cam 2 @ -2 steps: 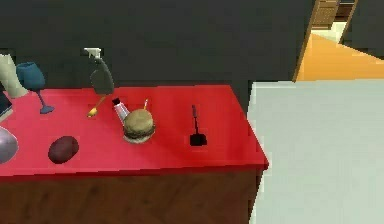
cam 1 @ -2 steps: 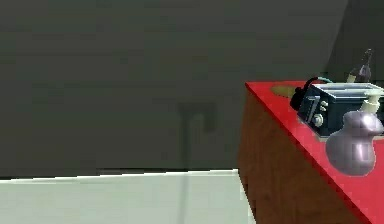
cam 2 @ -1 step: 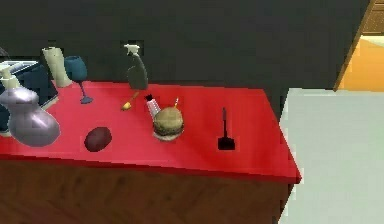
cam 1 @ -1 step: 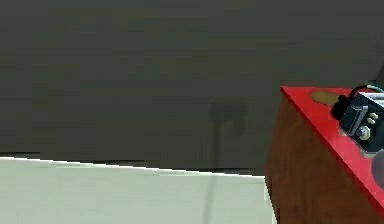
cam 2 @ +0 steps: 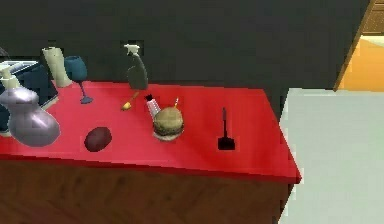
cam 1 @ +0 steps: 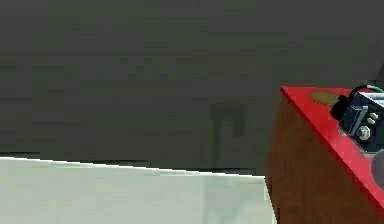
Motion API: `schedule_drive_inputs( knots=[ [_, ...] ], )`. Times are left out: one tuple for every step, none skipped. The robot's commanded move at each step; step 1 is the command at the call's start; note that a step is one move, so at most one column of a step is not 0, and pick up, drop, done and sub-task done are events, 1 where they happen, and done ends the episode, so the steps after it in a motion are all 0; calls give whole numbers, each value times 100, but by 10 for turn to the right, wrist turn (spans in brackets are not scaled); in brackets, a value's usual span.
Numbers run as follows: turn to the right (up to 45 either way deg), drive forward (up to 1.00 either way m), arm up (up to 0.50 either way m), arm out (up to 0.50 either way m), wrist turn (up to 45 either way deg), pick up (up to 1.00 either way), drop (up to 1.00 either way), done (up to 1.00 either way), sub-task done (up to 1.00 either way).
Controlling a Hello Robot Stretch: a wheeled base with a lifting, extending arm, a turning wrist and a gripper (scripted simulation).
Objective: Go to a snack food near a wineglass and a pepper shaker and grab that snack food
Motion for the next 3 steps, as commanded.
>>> schedule_drive_inputs(
  knots=[
    [0, 0, 38, 0, 0, 0, 0, 0, 0],
    [0, 0, 0, 30, 0, 0, 0, 0, 0],
    [0, 0, 0, 0, 450, 0, 0, 0, 0]
  ],
)
